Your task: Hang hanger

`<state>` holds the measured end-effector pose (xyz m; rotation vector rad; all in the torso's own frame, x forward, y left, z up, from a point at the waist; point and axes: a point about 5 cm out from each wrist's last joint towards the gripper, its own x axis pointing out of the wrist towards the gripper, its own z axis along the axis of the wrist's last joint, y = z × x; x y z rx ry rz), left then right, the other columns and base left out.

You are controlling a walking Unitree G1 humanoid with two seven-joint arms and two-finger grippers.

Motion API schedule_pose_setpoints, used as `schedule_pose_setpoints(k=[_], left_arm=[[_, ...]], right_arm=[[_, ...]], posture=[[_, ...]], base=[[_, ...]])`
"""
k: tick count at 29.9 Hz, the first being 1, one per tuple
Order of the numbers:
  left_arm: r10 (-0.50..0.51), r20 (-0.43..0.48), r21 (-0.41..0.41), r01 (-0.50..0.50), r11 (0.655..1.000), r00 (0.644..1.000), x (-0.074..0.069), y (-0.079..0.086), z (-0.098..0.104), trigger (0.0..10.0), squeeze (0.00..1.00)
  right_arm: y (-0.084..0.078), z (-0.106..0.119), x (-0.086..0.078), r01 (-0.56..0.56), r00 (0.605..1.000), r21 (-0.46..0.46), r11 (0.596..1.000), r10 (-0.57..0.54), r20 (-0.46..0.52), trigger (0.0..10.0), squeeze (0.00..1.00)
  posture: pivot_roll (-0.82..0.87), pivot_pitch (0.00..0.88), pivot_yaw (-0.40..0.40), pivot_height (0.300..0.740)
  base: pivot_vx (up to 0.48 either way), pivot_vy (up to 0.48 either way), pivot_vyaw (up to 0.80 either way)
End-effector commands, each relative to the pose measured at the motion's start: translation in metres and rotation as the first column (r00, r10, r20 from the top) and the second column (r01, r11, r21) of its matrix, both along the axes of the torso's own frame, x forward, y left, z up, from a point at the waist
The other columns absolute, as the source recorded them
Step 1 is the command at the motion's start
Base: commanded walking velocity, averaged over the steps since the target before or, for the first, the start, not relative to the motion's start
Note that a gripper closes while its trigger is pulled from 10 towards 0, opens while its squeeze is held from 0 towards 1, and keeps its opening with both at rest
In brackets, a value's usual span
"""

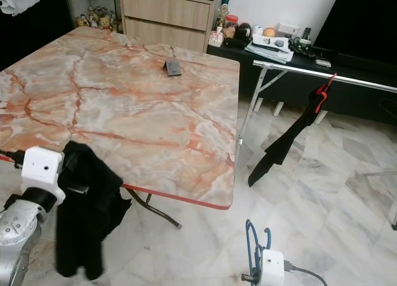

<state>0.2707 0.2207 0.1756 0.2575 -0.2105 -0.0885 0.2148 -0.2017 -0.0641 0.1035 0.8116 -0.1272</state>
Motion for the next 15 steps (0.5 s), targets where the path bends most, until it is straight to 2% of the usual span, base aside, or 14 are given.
schedule_pose_setpoints(k=[1,4,6,15], left_arm=[[-0.056,0.003,-0.085,0.056,0.995,0.998,-0.002,-0.009,0.001,10.0,0.00],[-0.078,-0.002,-0.092,0.077,0.993,0.997,-0.003,-0.014,0.000,10.0,0.00],[-0.081,-0.002,-0.104,0.080,0.991,0.997,-0.002,-0.016,0.000,10.0,0.00],[-0.109,0.012,-0.114,0.110,0.987,0.994,0.006,-0.020,0.008,10.0,0.00]], right_arm=[[-0.003,-0.001,-0.002,0.017,1.000,-0.002,1.000,-0.017,-0.004,10.0,0.00],[-0.003,-0.001,-0.002,0.018,1.000,0.000,1.000,-0.018,-0.004,10.0,0.00],[-0.003,-0.001,-0.003,0.021,1.000,0.000,1.000,-0.021,-0.005,10.0,0.00],[-0.002,-0.001,-0.002,0.028,1.000,0.003,1.000,-0.028,-0.005,10.0,0.00]], posture=[[0.19,0.053,-0.096,0.740],[0.19,0.051,-0.096,0.740],[0.19,0.052,-0.096,0.740],[0.20,0.069,-0.097,0.740]], base=[[0.000,0.000,0.00],[0.000,0.000,0.00],[0.300,0.000,0.00],[0.407,0.000,0.00]])
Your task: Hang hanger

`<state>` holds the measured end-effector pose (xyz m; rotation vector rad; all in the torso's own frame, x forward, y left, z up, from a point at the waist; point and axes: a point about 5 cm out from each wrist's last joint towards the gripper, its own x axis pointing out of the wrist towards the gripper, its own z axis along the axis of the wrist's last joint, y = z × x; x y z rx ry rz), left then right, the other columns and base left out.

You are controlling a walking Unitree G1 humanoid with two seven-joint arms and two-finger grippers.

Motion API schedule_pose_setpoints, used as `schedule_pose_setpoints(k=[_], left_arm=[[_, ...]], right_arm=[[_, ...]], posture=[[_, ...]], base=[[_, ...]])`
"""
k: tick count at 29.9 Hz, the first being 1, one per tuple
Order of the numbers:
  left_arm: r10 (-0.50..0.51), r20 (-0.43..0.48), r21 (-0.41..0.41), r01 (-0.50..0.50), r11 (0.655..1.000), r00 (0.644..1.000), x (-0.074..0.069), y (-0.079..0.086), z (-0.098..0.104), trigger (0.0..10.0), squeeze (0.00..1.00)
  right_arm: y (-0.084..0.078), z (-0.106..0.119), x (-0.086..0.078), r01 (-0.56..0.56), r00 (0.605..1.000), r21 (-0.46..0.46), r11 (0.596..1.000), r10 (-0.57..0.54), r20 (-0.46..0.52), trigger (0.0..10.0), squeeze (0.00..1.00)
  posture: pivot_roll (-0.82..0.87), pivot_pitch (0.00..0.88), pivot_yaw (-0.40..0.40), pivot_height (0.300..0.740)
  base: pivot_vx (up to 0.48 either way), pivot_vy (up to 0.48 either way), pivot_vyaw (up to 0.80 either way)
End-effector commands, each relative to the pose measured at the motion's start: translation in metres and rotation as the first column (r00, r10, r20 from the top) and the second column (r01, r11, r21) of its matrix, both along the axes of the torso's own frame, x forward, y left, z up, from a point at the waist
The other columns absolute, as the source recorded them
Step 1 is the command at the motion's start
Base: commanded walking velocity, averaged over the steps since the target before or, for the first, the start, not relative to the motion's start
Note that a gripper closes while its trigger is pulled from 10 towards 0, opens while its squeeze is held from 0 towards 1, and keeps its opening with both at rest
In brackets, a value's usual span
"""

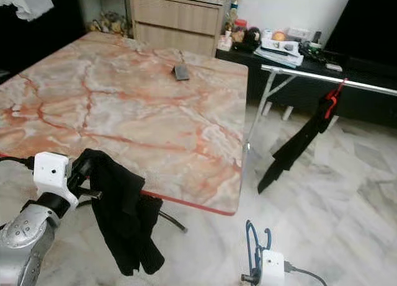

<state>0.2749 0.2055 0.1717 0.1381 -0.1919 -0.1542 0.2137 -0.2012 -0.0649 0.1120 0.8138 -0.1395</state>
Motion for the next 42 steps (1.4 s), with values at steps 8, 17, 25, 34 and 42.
schedule_pose_setpoints(k=[8,17,25,34,42], left_arm=[[-0.083,0.062,-0.003,0.083,0.997,0.995,0.013,-0.014,0.022,10.0,0.00],[-0.157,0.171,0.044,0.152,0.987,0.973,0.042,-0.029,0.070,10.0,0.00],[-0.168,0.266,-0.013,0.178,0.984,0.949,0.054,-0.033,0.109,10.0,0.00],[-0.347,0.146,-0.050,0.357,0.933,0.926,0.030,-0.060,0.077,10.0,0.00],[-0.298,-0.064,-0.065,0.294,0.954,0.952,0.017,-0.057,0.026,10.0,0.00]], right_arm=[[-0.002,0.000,0.000,0.018,1.000,0.002,1.000,-0.018,0.000,10.0,0.00],[-0.002,0.001,0.001,0.020,1.000,0.000,1.000,-0.020,-0.001,10.0,0.00],[-0.002,0.001,0.002,0.025,1.000,-0.002,1.000,-0.025,0.001,10.0,0.00],[-0.002,0.001,0.002,0.019,1.000,-0.001,1.000,-0.019,-0.001,10.0,0.00],[-0.003,0.001,0.001,0.013,1.000,-0.003,1.000,-0.013,-0.005,10.0,0.00]], posture=[[0.20,0.074,-0.096,0.740],[0.20,0.074,-0.096,0.740],[0.21,0.074,-0.096,0.740],[0.21,0.086,-0.099,0.740],[0.21,0.090,-0.098,0.740]], base=[[0.452,0.000,0.00],[0.480,0.000,0.00],[0.471,0.000,0.00],[0.079,0.000,0.00],[0.000,0.000,0.00]])
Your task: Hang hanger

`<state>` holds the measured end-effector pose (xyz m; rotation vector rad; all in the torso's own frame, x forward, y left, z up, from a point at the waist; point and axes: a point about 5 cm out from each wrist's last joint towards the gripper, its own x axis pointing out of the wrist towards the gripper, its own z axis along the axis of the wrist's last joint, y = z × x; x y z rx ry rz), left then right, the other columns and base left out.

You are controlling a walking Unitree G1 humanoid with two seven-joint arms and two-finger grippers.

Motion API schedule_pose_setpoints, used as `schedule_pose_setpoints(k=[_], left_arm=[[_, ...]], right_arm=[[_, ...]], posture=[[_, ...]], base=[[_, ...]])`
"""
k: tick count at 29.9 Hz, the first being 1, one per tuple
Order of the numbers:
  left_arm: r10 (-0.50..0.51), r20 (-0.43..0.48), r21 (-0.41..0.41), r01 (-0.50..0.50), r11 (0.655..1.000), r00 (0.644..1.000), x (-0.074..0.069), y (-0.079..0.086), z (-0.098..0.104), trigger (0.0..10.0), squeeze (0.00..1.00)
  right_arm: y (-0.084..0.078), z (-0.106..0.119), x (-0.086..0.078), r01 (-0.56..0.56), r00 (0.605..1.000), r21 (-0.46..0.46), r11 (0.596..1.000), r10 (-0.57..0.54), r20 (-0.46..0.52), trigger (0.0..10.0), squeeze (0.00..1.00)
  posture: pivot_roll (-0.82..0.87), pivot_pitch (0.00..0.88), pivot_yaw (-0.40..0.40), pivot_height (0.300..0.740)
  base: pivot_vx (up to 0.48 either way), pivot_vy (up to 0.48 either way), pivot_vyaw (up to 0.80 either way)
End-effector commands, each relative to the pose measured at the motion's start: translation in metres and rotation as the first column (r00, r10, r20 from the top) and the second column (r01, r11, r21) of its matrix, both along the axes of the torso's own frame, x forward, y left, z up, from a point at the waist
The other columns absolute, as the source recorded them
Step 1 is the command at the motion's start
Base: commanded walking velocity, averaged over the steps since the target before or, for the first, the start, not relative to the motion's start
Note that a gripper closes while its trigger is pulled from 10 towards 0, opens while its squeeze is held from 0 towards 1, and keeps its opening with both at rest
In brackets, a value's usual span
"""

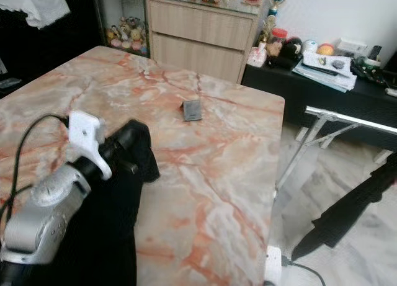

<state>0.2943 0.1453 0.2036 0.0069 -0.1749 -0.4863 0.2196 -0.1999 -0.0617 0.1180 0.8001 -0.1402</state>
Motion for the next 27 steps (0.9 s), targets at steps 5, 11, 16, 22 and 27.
schedule_pose_setpoints(k=[5,11,16,22,27], left_arm=[[0.140,-0.129,0.065,-0.133,0.989,0.982,-0.014,0.019,-0.031,10.0,0.03],[0.143,-0.176,0.050,-0.136,0.989,0.974,-0.035,0.020,-0.042,10.0,1.00],[0.143,-0.157,0.055,-0.135,0.989,0.977,-0.042,0.017,-0.041,10.0,1.00],[0.172,-0.152,0.025,-0.170,0.985,0.973,-0.047,0.019,-0.043,10.0,1.00],[0.169,-0.127,0.012,-0.169,0.986,0.977,-0.051,0.017,-0.041,10.0,1.00]], right_arm=[[-0.004,-0.002,-0.005,0.010,1.000,-0.007,1.000,-0.010,-0.020,10.0,0.00],[-0.005,-0.003,-0.006,0.007,1.000,-0.010,1.000,-0.007,-0.023,10.0,0.00],[-0.006,-0.003,-0.006,0.009,1.000,-0.010,1.000,-0.009,-0.024,10.0,0.00],[-0.006,-0.003,-0.006,0.017,1.000,-0.011,1.000,-0.017,-0.024,10.0,0.00],[-0.006,-0.003,-0.007,0.027,0.999,-0.010,1.000,-0.027,-0.024,10.0,0.00]], posture=[[0.21,0.092,-0.097,0.740],[0.22,0.093,-0.098,0.740],[0.22,0.089,-0.099,0.740],[0.22,0.082,-0.098,0.740],[0.22,0.082,-0.099,0.740]], base=[[0.000,0.000,0.00],[0.000,0.000,0.00],[0.000,0.000,0.00],[0.000,0.000,0.00],[0.000,0.000,0.00]])
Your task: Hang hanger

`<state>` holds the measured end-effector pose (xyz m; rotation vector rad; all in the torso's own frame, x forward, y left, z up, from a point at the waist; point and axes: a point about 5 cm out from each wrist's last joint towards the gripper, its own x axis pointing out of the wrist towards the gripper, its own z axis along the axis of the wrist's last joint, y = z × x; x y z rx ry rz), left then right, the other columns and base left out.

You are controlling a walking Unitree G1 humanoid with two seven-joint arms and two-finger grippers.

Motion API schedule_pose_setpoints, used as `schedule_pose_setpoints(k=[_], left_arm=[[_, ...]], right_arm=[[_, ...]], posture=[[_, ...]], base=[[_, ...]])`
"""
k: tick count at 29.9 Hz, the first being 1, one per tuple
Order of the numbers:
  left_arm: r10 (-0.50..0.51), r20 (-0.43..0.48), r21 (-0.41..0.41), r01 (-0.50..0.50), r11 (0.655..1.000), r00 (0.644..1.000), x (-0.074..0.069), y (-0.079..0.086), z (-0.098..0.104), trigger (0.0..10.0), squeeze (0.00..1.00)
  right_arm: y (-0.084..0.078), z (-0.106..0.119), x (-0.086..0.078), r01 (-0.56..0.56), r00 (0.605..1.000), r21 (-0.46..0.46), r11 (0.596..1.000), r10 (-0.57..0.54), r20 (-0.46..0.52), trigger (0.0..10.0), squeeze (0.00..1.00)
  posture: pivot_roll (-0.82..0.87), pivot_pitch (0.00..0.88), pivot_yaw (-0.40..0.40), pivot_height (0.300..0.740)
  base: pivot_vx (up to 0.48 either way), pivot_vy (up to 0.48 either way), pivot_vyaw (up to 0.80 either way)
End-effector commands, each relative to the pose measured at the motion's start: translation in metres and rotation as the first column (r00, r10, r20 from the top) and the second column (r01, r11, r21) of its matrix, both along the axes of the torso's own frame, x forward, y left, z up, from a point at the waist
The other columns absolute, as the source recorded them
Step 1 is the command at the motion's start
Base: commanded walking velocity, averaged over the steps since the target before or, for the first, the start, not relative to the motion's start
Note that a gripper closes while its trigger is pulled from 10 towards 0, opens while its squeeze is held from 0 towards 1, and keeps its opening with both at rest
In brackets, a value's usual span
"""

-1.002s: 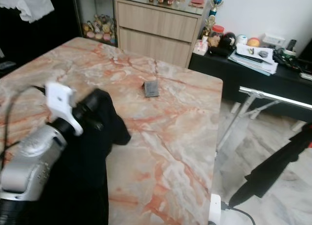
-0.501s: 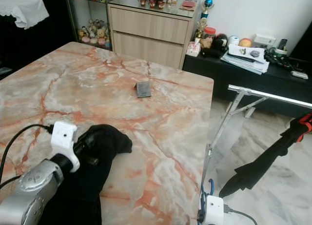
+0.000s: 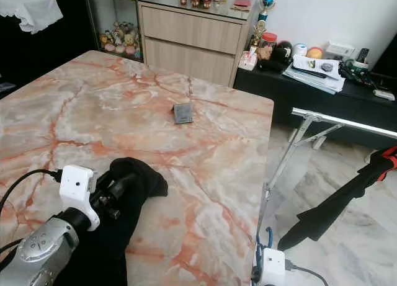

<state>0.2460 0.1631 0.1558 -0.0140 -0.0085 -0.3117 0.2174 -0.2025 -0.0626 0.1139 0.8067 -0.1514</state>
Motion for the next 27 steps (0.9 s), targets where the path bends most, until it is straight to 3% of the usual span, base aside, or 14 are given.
schedule_pose_setpoints(k=[1,5,6,11,27], left_arm=[[-0.004,0.040,-0.001,0.004,1.000,0.999,-0.003,-0.001,0.007,10.0,1.00],[0.027,0.051,0.017,-0.027,0.999,0.998,-0.007,0.008,0.007,10.0,1.00],[0.040,0.059,0.020,-0.041,0.999,0.997,-0.009,0.010,0.008,10.0,0.00],[0.076,0.070,0.024,-0.078,0.997,0.995,-0.017,0.016,0.009,10.0,0.00],[0.105,0.089,0.015,-0.107,0.994,0.990,-0.023,0.020,0.009,10.0,0.00]], right_arm=[[-0.003,-0.002,-0.004,0.019,1.000,-0.003,1.000,-0.019,-0.016,10.0,0.00],[-0.003,-0.002,-0.004,0.020,1.000,-0.002,1.000,-0.020,-0.016,10.0,0.00],[-0.003,-0.002,-0.004,0.020,1.000,-0.002,1.000,-0.020,-0.016,10.0,0.00],[-0.004,-0.002,-0.004,0.020,1.000,-0.002,1.000,-0.020,-0.016,10.0,0.00],[-0.006,-0.001,-0.003,0.030,0.999,-0.008,1.000,-0.030,-0.016,10.0,0.00]], posture=[[0.22,0.082,-0.099,0.740],[0.21,0.084,-0.099,0.740],[0.22,0.086,-0.099,0.740],[0.22,0.090,-0.103,0.740],[0.22,0.099,-0.114,0.740]], base=[[0.000,0.000,0.00],[0.000,0.000,0.00],[0.000,0.000,0.00],[0.000,0.000,0.00],[0.000,-0.480,0.00]])
